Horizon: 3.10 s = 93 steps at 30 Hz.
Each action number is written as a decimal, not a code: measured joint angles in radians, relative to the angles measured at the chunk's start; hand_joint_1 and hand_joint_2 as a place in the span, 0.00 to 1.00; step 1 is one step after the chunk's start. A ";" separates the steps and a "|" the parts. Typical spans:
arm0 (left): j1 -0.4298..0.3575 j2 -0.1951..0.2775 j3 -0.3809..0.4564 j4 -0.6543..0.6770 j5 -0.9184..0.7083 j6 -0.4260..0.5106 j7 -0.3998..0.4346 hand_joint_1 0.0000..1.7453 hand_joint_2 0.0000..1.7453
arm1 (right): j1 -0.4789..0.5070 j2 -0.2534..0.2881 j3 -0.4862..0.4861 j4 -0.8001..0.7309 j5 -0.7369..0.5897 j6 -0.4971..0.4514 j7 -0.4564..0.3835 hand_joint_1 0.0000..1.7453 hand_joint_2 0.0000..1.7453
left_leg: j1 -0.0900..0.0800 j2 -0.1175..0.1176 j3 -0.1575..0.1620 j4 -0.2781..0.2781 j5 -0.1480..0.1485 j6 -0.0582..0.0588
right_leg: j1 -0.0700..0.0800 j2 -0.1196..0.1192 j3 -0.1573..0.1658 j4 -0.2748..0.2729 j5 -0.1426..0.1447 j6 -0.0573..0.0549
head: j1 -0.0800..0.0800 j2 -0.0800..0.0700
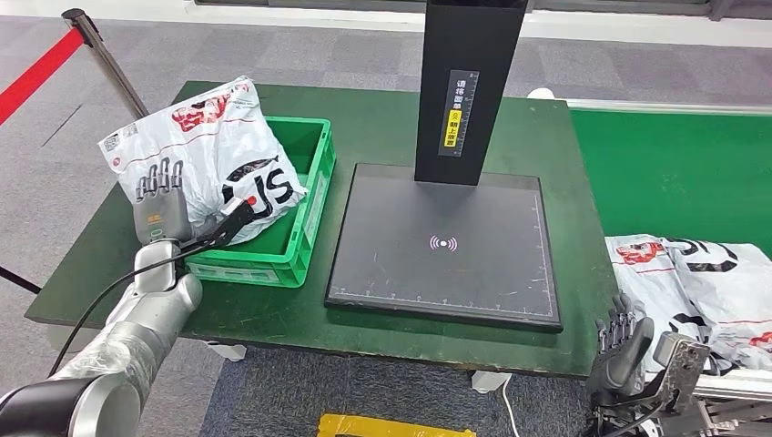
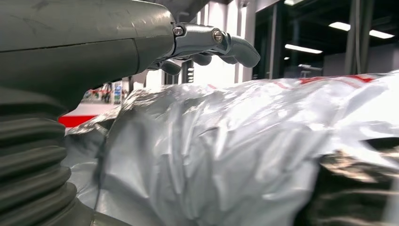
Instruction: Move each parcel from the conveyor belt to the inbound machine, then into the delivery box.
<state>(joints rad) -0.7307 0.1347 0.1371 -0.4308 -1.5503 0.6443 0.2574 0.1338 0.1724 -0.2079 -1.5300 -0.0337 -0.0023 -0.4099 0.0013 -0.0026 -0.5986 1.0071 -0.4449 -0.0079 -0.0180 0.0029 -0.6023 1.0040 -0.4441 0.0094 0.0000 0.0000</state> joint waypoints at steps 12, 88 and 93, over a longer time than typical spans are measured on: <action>-0.021 -0.006 0.065 0.003 0.060 -0.004 -0.167 0.00 0.00 | -0.016 0.000 0.000 0.011 -0.006 0.016 0.016 0.00 0.00 | 0.000 0.000 0.000 0.000 0.000 0.000 | 0.000 0.000 0.000 0.000 0.000 0.000 | 0.000 0.000; 0.402 -0.403 -0.512 -0.641 0.951 -0.461 -0.565 0.00 1.00 | -0.049 0.010 -0.014 0.087 0.021 -0.090 -0.069 0.00 0.00 | 0.000 -0.001 0.000 0.000 -0.003 0.001 | 0.000 -0.001 0.001 -0.002 0.000 0.001 | 0.000 0.000; 0.395 -0.419 -0.552 -0.611 0.958 -0.476 -0.574 0.00 1.00 | -0.069 0.015 -0.014 0.113 0.057 -0.146 -0.101 0.00 0.00 | -0.001 -0.001 0.000 0.000 -0.003 0.001 | -0.001 -0.001 0.001 -0.002 0.000 0.001 | 0.000 0.000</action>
<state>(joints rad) -0.3356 -0.2841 -0.4153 -1.0420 -0.5928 0.1686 -0.3170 0.0650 0.1873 -0.2217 -1.4173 0.0237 -0.1479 -0.5113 0.0007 -0.0035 -0.5986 1.0074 -0.4477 -0.0072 -0.0185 0.0022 -0.6013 1.0019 -0.4444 0.0100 0.0002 0.0000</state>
